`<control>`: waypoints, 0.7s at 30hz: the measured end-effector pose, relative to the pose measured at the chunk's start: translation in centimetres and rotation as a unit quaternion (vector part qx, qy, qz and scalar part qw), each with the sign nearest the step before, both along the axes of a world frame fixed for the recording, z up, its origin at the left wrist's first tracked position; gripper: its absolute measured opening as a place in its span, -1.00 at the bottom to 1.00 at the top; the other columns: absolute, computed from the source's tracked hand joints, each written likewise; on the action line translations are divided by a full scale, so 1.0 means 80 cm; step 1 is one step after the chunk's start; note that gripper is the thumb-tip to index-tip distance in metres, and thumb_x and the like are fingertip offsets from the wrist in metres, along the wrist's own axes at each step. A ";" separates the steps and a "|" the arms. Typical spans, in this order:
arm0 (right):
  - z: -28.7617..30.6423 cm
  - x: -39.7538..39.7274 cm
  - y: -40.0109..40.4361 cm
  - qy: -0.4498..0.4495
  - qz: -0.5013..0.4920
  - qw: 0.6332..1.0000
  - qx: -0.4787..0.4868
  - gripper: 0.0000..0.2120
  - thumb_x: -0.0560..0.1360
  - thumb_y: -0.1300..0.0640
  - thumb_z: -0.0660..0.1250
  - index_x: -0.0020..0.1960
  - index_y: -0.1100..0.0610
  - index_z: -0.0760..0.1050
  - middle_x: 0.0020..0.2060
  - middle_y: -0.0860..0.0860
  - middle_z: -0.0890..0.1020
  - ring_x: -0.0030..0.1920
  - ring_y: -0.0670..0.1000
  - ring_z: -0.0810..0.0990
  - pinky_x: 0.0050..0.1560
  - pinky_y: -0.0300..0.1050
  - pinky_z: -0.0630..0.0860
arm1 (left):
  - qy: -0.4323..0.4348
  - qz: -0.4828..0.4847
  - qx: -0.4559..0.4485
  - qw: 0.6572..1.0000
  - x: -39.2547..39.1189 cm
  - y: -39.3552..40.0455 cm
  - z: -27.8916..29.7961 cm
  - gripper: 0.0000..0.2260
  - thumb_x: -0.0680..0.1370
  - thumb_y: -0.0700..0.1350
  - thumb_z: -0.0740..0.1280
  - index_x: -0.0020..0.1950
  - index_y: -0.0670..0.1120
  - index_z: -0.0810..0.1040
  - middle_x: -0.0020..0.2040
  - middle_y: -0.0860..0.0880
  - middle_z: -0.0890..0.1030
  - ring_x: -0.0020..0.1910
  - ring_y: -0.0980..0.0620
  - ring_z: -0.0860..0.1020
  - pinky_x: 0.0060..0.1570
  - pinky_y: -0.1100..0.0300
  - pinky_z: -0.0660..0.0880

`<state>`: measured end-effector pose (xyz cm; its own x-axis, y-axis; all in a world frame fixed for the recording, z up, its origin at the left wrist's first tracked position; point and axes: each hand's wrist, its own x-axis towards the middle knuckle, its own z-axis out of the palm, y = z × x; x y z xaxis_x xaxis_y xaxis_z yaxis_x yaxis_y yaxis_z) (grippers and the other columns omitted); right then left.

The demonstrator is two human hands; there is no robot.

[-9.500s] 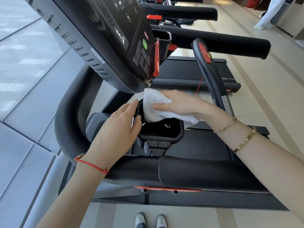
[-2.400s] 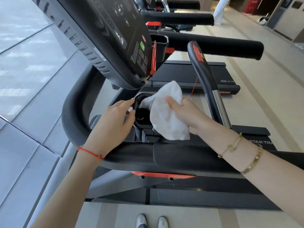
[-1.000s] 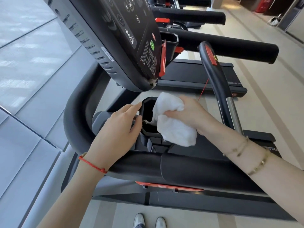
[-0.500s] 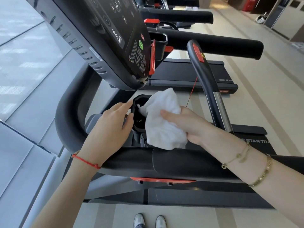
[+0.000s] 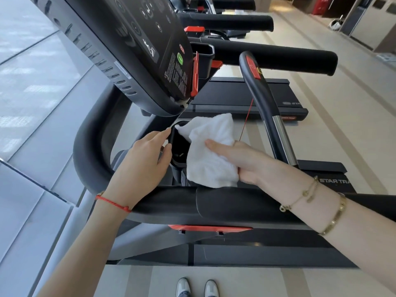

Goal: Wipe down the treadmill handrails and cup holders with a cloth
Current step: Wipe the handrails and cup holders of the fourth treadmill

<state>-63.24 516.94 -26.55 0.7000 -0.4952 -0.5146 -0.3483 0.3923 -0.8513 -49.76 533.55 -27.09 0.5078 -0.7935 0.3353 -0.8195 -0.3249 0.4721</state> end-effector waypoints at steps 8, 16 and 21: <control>0.003 0.033 -0.012 0.002 -0.051 0.986 -0.158 -0.64 0.50 -0.07 0.42 0.14 0.16 0.54 -0.03 0.05 0.68 0.03 0.07 0.67 -0.02 -0.08 0.61 | 0.009 0.004 -0.001 1.000 0.000 -0.001 0.000 -0.63 0.63 -0.15 0.21 0.44 -0.12 0.43 0.12 -0.03 0.59 -0.13 0.03 0.54 -0.08 0.08 0.52; -0.009 0.016 -0.021 0.044 0.066 0.906 -0.416 -0.58 0.55 -0.03 0.31 0.37 0.05 0.40 0.17 -0.05 0.57 0.13 0.00 0.53 -0.10 -0.23 0.43 | 0.016 0.005 -0.008 1.000 0.002 0.001 0.000 -0.63 0.63 -0.13 0.21 0.44 -0.09 0.43 0.12 0.02 0.58 -0.13 0.10 0.55 -0.04 0.13 0.53; 0.009 -0.001 -0.025 0.040 0.086 0.848 -0.522 -0.68 0.54 -0.16 0.27 0.22 -0.03 0.41 -0.10 -0.19 0.56 -0.12 -0.20 0.50 -0.29 -0.35 0.30 | 0.022 0.009 -0.005 1.000 0.004 0.001 -0.001 -0.63 0.63 -0.11 0.21 0.44 -0.06 0.43 0.07 0.12 0.53 -0.15 0.21 0.49 -0.07 0.26 0.45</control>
